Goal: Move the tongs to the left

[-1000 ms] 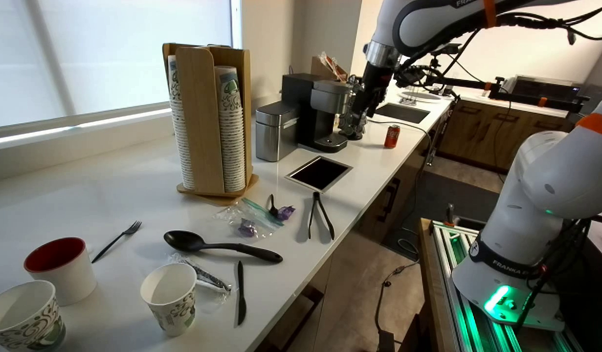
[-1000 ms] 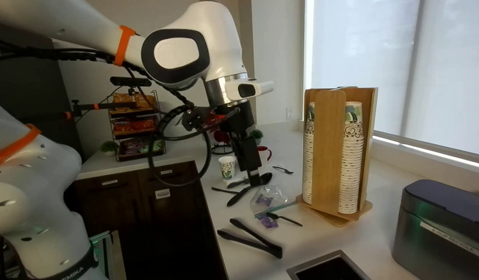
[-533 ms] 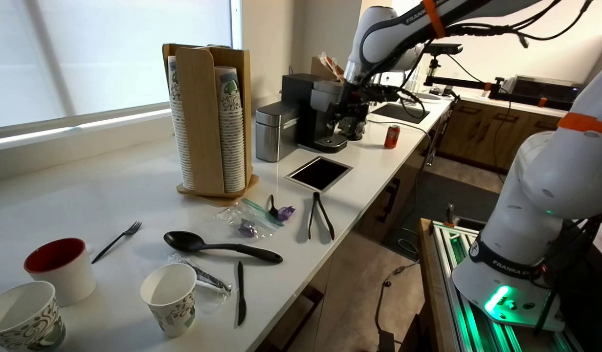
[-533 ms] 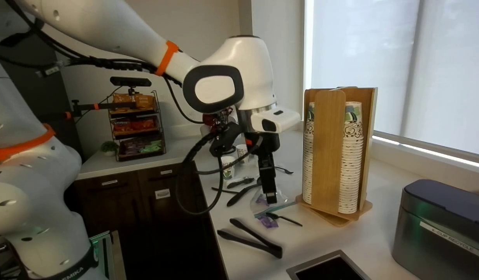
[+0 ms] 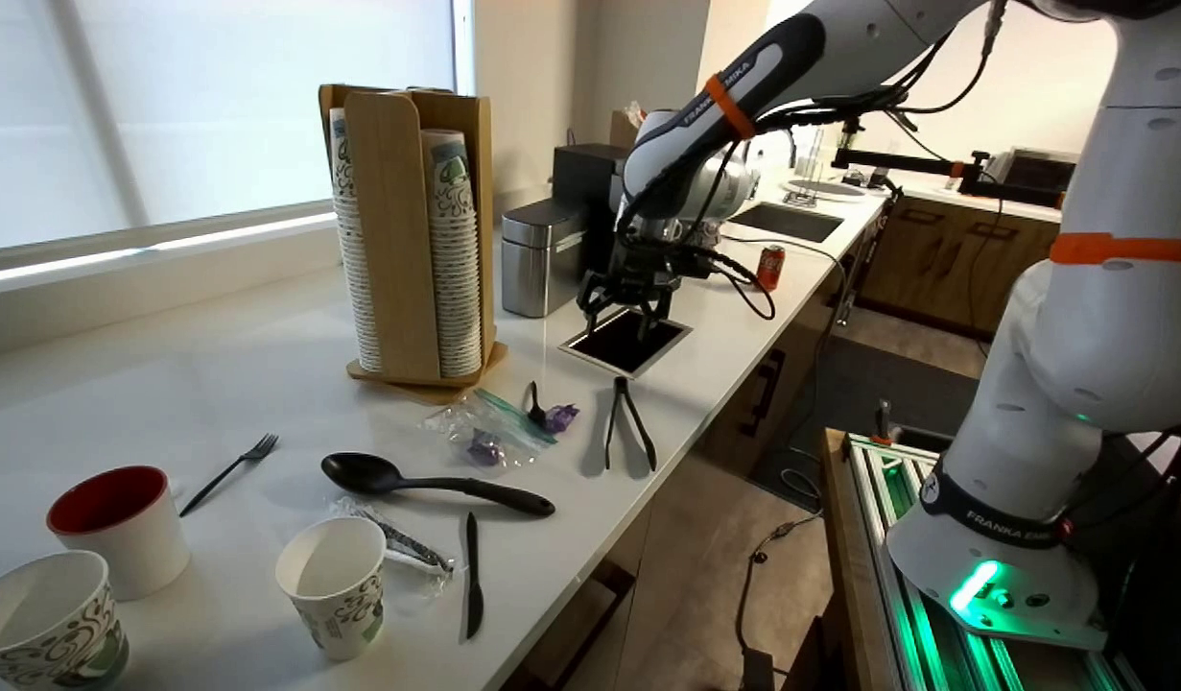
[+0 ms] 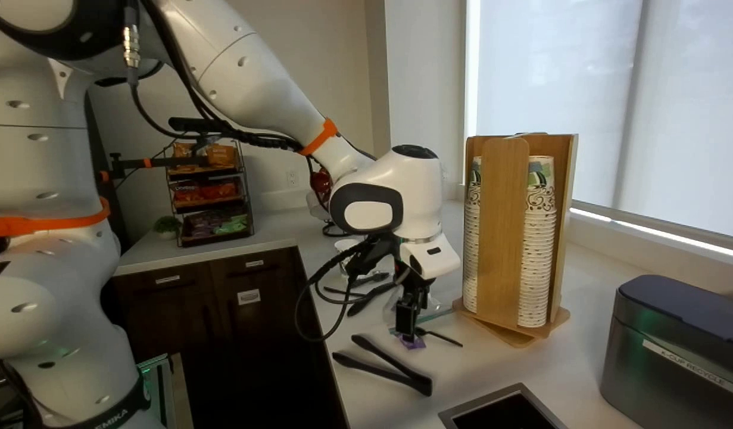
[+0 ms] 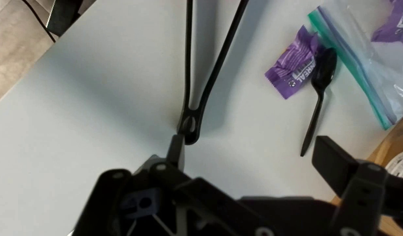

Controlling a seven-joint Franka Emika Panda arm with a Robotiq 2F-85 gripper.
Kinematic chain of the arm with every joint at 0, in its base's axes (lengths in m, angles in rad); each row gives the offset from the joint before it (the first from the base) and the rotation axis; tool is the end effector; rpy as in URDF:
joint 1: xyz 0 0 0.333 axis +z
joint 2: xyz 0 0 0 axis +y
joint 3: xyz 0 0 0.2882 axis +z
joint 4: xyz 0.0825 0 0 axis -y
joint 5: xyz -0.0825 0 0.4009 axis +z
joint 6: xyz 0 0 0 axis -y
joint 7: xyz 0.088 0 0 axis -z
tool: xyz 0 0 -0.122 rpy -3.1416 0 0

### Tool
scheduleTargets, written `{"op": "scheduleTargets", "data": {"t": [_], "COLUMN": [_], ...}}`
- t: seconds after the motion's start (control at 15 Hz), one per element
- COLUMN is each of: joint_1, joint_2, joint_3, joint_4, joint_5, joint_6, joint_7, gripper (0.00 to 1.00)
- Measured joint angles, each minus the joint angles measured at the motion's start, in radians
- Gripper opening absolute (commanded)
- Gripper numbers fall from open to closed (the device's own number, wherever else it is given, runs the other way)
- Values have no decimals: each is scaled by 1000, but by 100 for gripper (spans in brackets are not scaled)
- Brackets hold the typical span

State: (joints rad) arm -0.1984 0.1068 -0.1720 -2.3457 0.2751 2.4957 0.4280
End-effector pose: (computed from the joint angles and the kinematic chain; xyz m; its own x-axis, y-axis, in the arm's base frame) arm 0.4890 -0.1903 0.2366 0.5311 -0.8465 -0.0376 -0.8401 -0.5202 -0.1537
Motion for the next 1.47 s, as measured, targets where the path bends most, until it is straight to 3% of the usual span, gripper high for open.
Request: {"op": "scheduleTargets", "data": {"t": [0.47,1.13,1.2,1.27,1.47], "joint_1": [1,19,25,32,55], "joint_2": [38,244,260,275,309], "joint_3": [-14,-59,-66,-72,-89], "joint_4": [20,62,71,80,100], "joint_5": [4,-30,-35,-40,-68], "joint_6": [-29,0,0,2,32], "joint_7": [21,115,128,141,180], "gripper": [100,100,91,74,49]}}
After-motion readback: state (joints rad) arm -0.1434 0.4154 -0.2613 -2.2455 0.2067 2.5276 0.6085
